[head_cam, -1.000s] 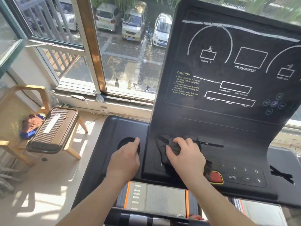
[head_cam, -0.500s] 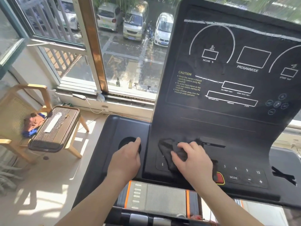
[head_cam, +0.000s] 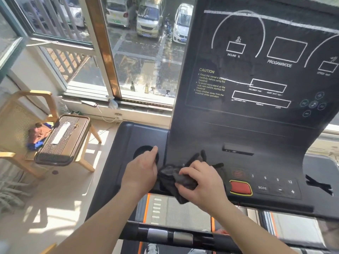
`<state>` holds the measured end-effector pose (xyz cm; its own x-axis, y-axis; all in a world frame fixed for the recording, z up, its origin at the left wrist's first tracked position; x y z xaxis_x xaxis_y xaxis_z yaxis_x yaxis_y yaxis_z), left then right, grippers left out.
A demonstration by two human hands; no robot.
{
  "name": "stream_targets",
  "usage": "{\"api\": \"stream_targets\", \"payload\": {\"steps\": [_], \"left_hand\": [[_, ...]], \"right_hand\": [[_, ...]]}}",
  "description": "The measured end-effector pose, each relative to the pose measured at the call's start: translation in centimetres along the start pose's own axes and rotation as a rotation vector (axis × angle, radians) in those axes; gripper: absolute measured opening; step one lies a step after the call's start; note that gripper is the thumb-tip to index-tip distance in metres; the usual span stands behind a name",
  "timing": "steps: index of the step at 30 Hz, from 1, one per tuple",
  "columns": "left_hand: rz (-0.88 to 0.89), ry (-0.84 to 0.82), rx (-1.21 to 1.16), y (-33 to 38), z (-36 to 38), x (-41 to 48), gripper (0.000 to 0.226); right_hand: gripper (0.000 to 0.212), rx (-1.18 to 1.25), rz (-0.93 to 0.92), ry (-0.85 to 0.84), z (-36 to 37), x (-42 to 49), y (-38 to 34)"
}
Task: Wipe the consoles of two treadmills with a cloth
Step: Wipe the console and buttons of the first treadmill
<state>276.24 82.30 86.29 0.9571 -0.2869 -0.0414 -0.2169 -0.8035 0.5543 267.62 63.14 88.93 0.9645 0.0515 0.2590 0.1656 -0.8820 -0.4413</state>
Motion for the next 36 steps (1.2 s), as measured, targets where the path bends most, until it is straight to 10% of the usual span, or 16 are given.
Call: {"api": "stream_targets", "payload": {"steps": [9, 16, 21, 36], "left_hand": [[-0.034, 0.016, -0.014, 0.7, -0.8, -0.4, 0.050], [-0.066, 0.093, 0.009, 0.5, 0.1, -0.4, 0.047], [-0.339, 0.217, -0.150, 4.0, 1.0, 0.3, 0.034], [0.192, 0.110, -0.224, 23.8, 11.3, -2.5, 0.022]], "right_hand": [[0.031, -0.135, 0.585, 0.139, 0.2, 2.6, 1.0], [0.028, -0.016, 0.058, -0.101, -0.8, 0.0, 0.6], [0.036, -0.002, 0.202, -0.108, -5.2, -0.9, 6.9], [0.034, -0.085, 0.560, -0.003, -17.8, -9.5, 25.3]]}}
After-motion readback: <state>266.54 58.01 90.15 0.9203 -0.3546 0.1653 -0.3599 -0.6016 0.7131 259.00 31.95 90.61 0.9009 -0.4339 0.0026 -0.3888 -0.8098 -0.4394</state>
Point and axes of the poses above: each hand's wrist, its own x-axis towards the middle knuckle, its own z-axis out of the palm, y = z × x, the point moved 4 cm from there along x, towards the middle knuckle, and after that the axes turned 1 degree about x, right-handed, at the moved point
